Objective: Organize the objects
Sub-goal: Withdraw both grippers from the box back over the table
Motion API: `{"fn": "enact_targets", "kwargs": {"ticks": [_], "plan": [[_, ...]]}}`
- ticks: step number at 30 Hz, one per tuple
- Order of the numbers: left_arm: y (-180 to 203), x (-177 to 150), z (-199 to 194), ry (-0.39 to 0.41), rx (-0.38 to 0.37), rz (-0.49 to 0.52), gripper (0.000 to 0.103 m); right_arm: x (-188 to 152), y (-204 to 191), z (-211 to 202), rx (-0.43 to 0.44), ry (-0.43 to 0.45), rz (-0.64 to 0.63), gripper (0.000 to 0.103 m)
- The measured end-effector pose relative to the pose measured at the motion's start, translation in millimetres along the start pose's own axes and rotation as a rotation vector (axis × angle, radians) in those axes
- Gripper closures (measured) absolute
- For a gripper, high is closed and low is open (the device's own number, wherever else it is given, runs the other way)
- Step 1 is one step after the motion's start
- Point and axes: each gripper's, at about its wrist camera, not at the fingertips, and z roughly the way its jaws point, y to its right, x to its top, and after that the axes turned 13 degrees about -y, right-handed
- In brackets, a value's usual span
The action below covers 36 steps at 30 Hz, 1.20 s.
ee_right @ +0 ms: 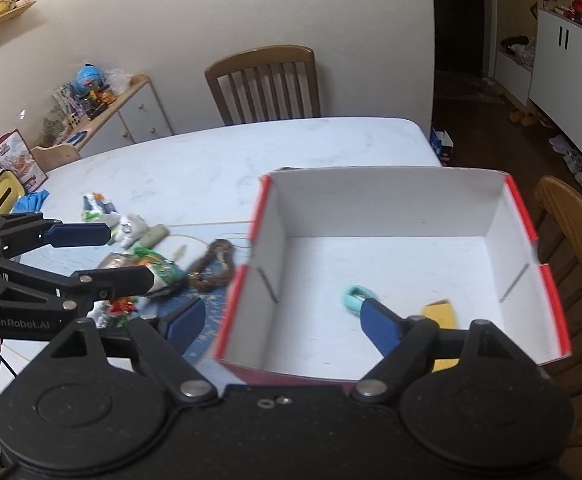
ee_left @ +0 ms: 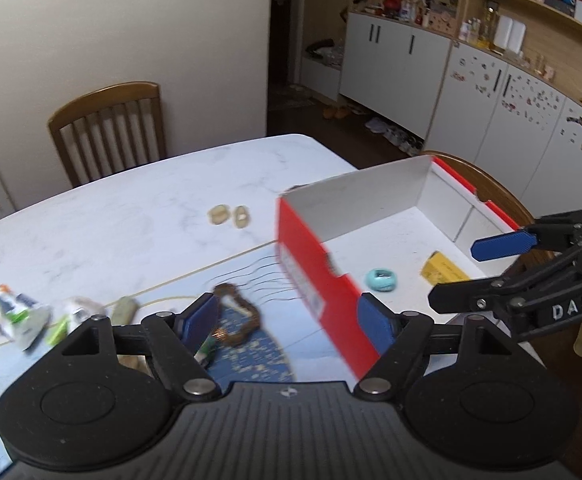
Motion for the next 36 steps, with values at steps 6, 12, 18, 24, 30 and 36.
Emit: {"fn": "enact_targets", "kwargs": {"ticks": [6,12,18,24,30,36], "plan": [[-37.8,-17.0,-16.0,0.032,0.010,-0.046,0.022,-3.5,-39.0,1.0,0.007,0.040,-0.043,0.015],[-73.9,-34.7,-27.0,0.056,0.023,-0.072,0.017,-1.5,-72.8,6.8,0.025,0.039,-0.079,0.015],[-116.1,-50.7,-30.5,0.063,0.047,-0.107,0.005,3.6,-106.8,17.4,0.034,0.024,-0.121,0.015],[-159.9,-62.7,-32.6,0.084,0.057,-0.159,0.000,9.6,-140.4,29.9,0.037,0.011,-0.166,0.015],[-207.1,-63.7,-26.7,0.081,0.056,-0.261,0.000,15.8,-169.7,47.9,0.085,-0.017,-0.215,0.015],[-244.9,-61.1,-11.4,0.058,0.102,-0.301,0.000,24.1,-196.8,67.9,0.081,-0.027,-0.279,0.015]]}}
